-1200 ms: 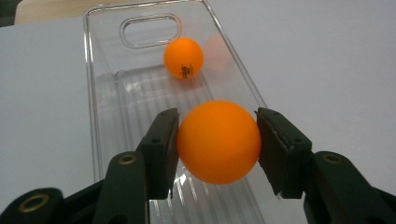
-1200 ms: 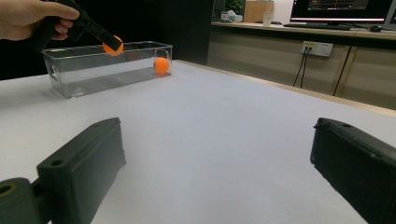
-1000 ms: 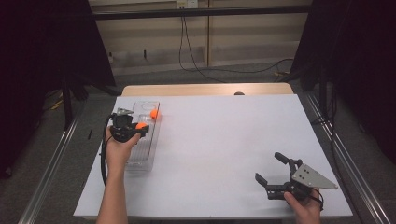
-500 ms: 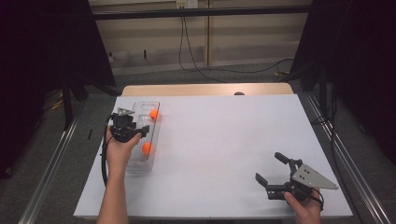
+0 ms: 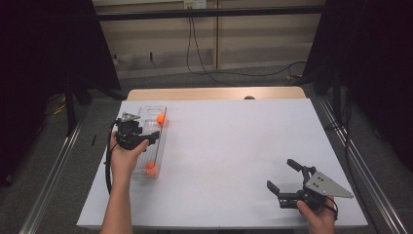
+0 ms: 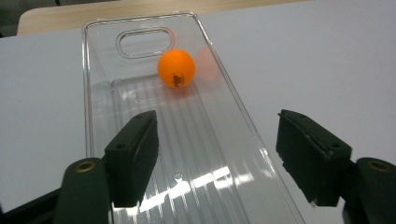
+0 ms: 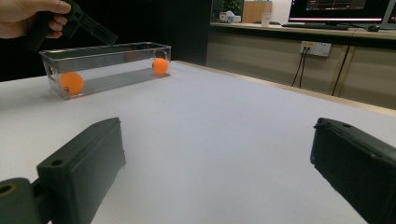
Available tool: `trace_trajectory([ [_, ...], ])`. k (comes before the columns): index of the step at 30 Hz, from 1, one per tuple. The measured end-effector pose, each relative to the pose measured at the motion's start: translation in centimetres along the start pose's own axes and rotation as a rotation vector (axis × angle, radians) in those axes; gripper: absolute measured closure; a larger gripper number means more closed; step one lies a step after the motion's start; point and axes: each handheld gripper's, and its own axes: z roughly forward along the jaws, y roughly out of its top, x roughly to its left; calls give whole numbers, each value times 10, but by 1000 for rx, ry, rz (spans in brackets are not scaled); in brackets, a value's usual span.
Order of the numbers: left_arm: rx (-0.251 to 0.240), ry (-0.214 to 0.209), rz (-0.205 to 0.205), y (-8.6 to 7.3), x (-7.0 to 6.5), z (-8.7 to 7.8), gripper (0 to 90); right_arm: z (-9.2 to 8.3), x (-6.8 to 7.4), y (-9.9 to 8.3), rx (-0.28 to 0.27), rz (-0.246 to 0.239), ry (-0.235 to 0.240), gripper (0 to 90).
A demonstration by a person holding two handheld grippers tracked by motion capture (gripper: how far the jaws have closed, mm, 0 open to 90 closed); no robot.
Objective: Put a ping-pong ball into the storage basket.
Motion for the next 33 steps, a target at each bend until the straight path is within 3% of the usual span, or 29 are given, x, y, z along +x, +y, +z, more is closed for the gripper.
trace_trajectory([
  [11, -32, -43, 17, -9, -9, -4, 200, 0, -1, 0, -4, 4, -4, 23],
  [18, -49, -56, 56, -11, -18, -13, 175, -1, -1, 0, -4, 5, -5, 24],
  [23, -79, -68, 54, -14, -21, -16, 146, -1, -1, 0, -5, 7, -4, 24],
  [33, -80, -73, 56, -23, -22, -21, 109, 0, 0, 0, -3, 2, -3, 23],
])
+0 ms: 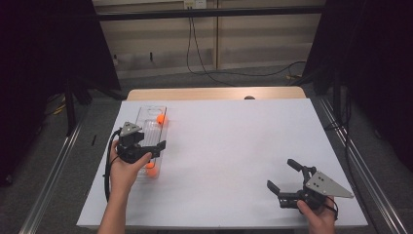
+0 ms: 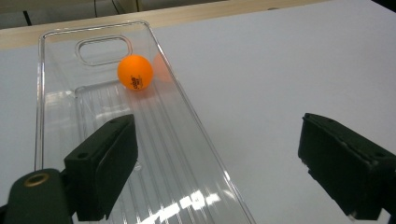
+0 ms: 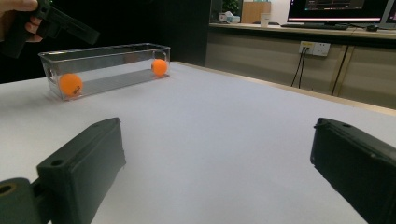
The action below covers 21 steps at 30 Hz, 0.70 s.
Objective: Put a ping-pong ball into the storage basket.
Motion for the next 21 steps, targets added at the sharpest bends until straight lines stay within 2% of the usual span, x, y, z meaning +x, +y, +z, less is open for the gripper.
trace_trajectory([
  [2, -22, -8, -16, -2, 0, -1, 91, 0, 0, 0, 1, 0, 2, 23],
  [5, -32, -18, -14, -4, 1, -3, 81, 0, 0, 0, 0, 0, 1, 24],
  [8, -47, -42, -31, -6, 1, -5, 73, 0, 0, 0, 0, 0, 0, 23],
  [16, -78, -77, -21, -14, 1, -9, 48, 0, 1, 0, 1, 1, 3, 24],
  [18, -89, -82, -8, -16, 1, -11, 42, 0, 1, 0, 1, 1, 2, 24],
  [21, -106, -101, -13, -19, 2, -13, 39, 0, 1, 0, -1, 1, 1, 24],
])
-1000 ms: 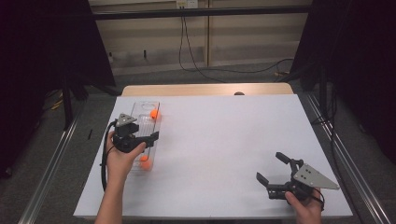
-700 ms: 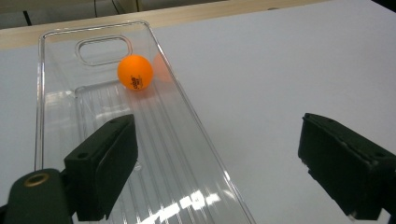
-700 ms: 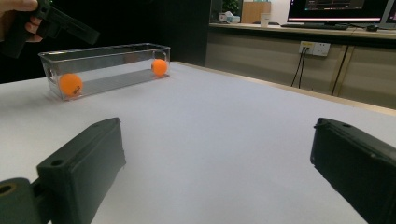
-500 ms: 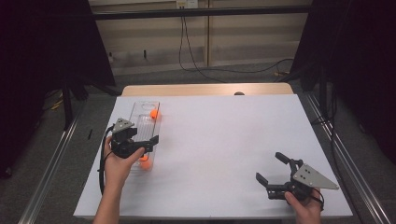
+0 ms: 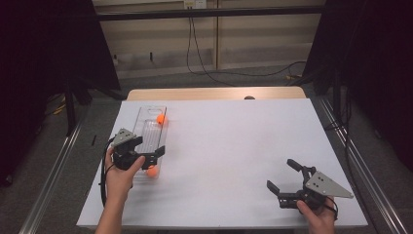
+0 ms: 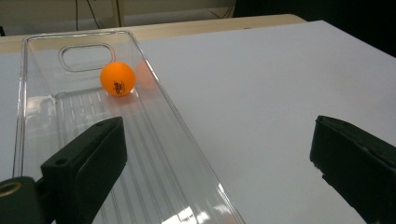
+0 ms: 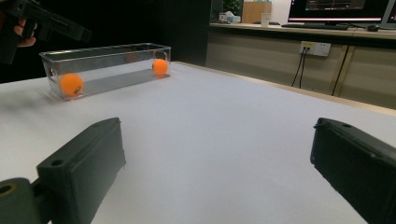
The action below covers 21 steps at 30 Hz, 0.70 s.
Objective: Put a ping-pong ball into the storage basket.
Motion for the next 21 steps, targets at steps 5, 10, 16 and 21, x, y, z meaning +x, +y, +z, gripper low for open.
trace_trajectory([
  [5, -32, -6, 15, -5, -1, -5, 35, 0, 0, 0, 1, 0, 0, 24],
  [10, -62, -25, 28, -10, -2, -9, 34, 0, 0, 0, 1, 0, 0, 24],
  [16, -106, -35, 52, -15, -6, -14, 34, 0, 0, 0, 2, -1, 1, 23],
  [21, -121, -55, 70, -21, -9, -18, 32, 0, 0, 0, 1, -2, 0, 24],
])
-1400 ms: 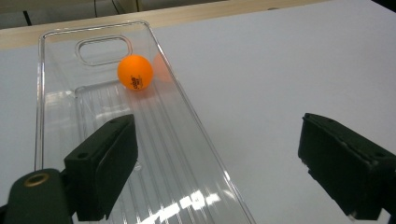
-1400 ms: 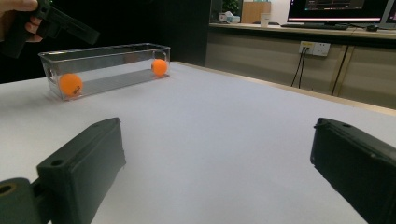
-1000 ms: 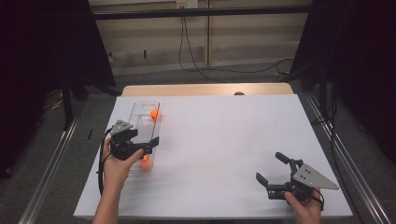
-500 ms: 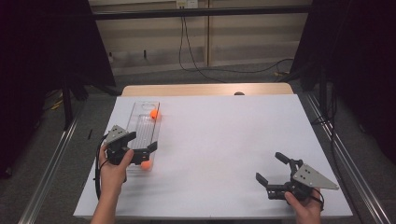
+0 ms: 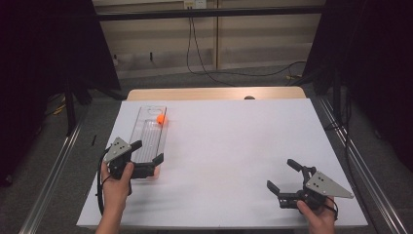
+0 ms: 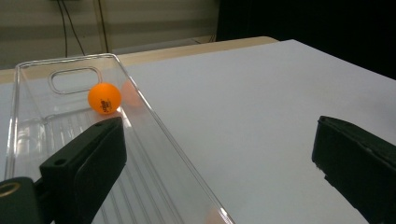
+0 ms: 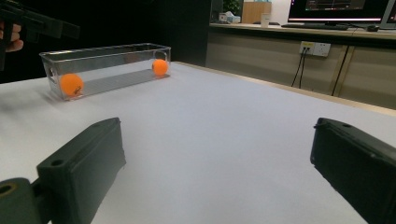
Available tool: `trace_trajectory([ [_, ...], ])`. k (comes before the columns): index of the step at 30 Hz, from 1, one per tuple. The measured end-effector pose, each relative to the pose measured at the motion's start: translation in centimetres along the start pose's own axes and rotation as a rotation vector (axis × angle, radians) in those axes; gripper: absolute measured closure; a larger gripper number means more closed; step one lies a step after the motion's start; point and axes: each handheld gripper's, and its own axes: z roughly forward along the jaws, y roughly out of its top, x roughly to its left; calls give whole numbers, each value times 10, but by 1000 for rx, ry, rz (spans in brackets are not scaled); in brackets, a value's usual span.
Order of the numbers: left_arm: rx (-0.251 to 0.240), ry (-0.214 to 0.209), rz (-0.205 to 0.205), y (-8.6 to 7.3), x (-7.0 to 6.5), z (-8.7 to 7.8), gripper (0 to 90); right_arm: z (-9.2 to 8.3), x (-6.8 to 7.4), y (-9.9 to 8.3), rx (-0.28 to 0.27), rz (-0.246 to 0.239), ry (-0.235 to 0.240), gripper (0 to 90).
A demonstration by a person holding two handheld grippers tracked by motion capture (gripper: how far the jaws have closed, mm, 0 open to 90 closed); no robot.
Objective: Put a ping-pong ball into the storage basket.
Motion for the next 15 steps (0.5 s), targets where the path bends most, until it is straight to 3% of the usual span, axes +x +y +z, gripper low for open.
trace_trajectory([
  [15, -37, -6, -10, -23, -6, -12, 29, 0, 1, 0, 1, 0, 2, 24],
])
